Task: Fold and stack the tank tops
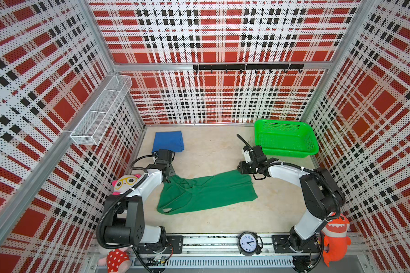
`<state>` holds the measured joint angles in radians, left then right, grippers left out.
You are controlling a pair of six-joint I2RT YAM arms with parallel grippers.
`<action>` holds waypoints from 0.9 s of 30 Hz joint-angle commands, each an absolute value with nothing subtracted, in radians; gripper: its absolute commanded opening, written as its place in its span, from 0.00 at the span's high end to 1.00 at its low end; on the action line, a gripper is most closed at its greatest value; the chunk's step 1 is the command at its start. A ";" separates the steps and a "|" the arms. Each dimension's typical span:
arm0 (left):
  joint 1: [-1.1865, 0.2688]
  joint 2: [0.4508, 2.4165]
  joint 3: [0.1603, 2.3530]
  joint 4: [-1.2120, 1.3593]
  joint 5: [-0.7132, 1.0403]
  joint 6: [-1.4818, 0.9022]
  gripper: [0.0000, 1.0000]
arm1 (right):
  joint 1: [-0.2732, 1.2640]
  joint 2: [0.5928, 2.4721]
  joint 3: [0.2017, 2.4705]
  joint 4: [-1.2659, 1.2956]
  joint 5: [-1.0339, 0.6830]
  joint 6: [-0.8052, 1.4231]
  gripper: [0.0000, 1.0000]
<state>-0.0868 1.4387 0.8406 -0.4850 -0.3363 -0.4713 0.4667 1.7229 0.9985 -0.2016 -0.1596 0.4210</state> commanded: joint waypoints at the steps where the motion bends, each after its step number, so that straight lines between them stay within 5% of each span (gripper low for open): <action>1: -0.104 1.473 0.884 -0.502 -0.327 -0.417 0.42 | 0.479 1.746 0.987 -0.160 -0.161 0.467 0.57; 11: -0.127 1.513 0.876 -0.517 -0.329 -0.433 0.43 | 0.479 1.752 0.924 -0.115 -0.147 0.515 0.57; 20: -0.110 1.545 0.850 -0.500 -0.332 -0.453 0.75 | 0.480 1.734 0.875 -0.099 -0.102 0.603 0.57; 27: -0.110 1.378 0.754 -0.462 -0.377 -0.530 1.00 | 0.479 1.695 0.781 -0.041 -0.064 0.663 0.57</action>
